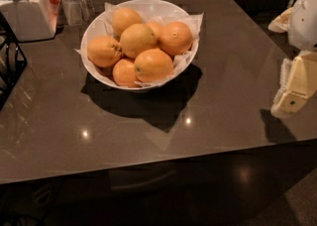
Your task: Pick orange from white bowl
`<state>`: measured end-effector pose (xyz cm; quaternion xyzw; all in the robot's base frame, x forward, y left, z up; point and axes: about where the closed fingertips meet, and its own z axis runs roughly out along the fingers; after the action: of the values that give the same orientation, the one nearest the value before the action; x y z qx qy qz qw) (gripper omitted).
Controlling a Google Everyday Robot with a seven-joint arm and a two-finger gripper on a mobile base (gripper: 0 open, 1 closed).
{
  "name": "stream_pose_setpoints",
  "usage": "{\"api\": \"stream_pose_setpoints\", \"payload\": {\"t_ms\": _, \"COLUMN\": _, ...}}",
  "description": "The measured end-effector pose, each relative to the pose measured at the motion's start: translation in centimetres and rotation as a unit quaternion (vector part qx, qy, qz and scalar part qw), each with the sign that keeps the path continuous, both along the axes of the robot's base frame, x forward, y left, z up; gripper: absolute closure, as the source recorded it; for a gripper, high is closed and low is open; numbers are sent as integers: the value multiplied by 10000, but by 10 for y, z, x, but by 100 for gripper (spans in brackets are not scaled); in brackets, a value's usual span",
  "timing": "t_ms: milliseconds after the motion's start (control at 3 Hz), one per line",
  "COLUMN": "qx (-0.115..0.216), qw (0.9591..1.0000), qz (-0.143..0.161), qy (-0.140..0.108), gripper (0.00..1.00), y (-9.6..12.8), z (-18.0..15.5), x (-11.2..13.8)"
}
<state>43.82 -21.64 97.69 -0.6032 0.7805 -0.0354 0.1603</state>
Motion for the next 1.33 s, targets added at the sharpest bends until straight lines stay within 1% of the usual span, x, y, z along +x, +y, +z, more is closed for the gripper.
{"api": "stream_pose_setpoints", "payload": {"t_ms": 333, "qx": 1, "qw": 10000, "qz": 1, "qy": 0, "gripper": 0, "y": 0, "z": 0, "x": 0}}
{"api": "stream_pose_setpoints", "payload": {"t_ms": 667, "qx": 177, "qw": 9997, "qz": 182, "qy": -24, "gripper": 0, "y": 4, "z": 5, "x": 18}}
{"api": "stream_pose_setpoints", "payload": {"t_ms": 1000, "qx": 580, "qw": 9960, "qz": 680, "qy": 2, "gripper": 0, "y": 25, "z": 11, "x": 59}}
{"api": "stream_pose_setpoints", "payload": {"t_ms": 1333, "qx": 1102, "qw": 9876, "qz": 1118, "qy": 20, "gripper": 0, "y": 53, "z": 15, "x": 107}}
